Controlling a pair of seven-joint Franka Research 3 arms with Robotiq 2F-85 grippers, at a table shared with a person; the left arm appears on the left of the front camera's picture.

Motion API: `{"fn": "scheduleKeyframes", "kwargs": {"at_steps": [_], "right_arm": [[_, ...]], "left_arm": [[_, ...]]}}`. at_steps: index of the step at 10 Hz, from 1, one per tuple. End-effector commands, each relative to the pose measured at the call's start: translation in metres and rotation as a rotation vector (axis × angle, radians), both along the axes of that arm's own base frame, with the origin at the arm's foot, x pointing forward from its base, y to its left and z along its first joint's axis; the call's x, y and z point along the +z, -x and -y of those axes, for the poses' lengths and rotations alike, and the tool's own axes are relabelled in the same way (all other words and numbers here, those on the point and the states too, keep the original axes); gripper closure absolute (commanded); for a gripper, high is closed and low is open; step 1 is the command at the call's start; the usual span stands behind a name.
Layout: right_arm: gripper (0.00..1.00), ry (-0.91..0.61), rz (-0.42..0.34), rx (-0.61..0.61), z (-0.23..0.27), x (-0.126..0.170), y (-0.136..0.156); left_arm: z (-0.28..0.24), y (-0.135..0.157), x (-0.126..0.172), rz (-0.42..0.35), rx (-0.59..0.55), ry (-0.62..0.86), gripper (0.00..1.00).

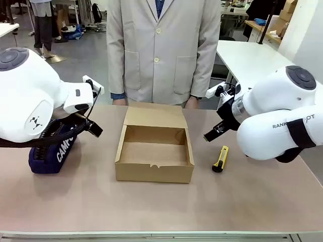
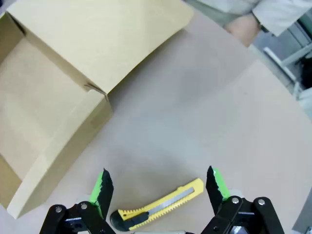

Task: Pack the item into the box.
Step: Pick up the item indicated by the person and place it inside the Mailer Box.

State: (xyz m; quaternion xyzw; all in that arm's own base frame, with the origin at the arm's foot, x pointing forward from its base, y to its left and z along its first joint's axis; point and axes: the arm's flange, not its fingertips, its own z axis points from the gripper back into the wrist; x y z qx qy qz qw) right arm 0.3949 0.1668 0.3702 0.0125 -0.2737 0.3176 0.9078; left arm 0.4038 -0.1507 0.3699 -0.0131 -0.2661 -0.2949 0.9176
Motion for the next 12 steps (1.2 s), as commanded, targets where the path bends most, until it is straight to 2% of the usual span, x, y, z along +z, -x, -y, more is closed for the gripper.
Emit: {"fn": "scheduleKeyframes", "kwargs": {"at_steps": [1,10,11,12], "right_arm": [[0.00,0.000,0.000,0.000,0.000,0.000,0.000],[0.00,0.001,-0.001,0.001,0.000,0.000,0.000],[0.00,-0.015,0.090,0.003,0.019,0.045,0.022],[0.00,-0.032,0.209,0.011,0.045,0.091,0.072]], "left_arm": [[0.000,0.000,0.000,0.000,0.000,0.000,0.00],[0.000,0.000,0.000,0.000,0.000,0.000,0.00],[-0.011,0.024,0.052,0.083,0.002,0.001,0.00],[-0.024,0.082,0.111,0.187,-0.032,0.041,0.00]]}}
